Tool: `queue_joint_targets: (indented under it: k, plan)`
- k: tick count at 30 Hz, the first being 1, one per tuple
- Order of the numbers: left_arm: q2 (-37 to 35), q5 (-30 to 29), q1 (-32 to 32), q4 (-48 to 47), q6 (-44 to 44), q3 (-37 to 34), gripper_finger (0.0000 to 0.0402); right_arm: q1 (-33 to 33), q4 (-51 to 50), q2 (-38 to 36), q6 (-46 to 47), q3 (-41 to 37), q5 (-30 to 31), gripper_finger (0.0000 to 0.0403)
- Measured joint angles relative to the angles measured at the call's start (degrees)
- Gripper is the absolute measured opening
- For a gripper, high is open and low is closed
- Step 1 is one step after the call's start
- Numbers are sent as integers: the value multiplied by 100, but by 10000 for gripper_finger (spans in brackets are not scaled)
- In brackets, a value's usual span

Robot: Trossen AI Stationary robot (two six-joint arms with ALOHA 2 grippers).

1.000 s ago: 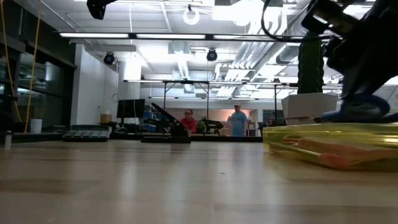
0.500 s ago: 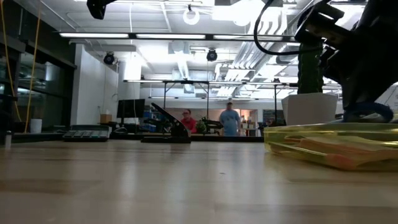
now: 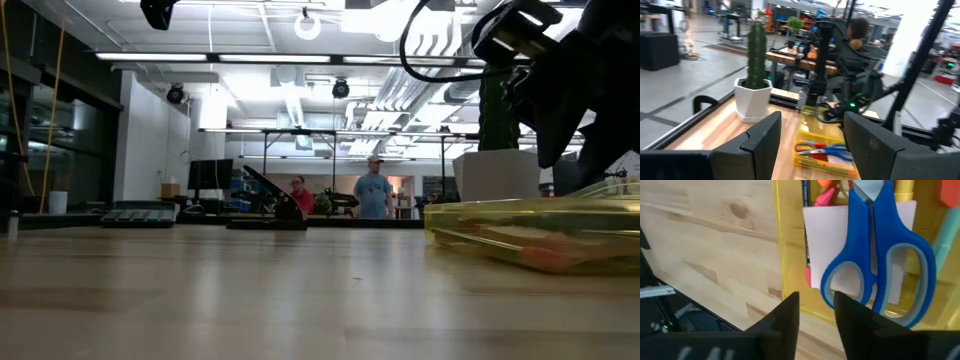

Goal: Pack school essentials
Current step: Return to Home Position

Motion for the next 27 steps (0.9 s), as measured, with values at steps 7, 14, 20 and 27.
queue_joint_targets:
  k: [7,14,20,27]
  plan:
    - [0,230,-2,0,-13,0,205,3,-57,-613,-1031,-4,70,155]
    - [-67,378,0,127,-236,-2,205,-23,656,-2226,-3743,-7,1853,161]
    - [-171,507,0,1007,-599,-2,205,-130,1414,-3226,-7109,-7,3024,161]
    - [-205,194,-4,1128,-571,-2,205,-342,1952,-3655,-9251,-5,3511,161]
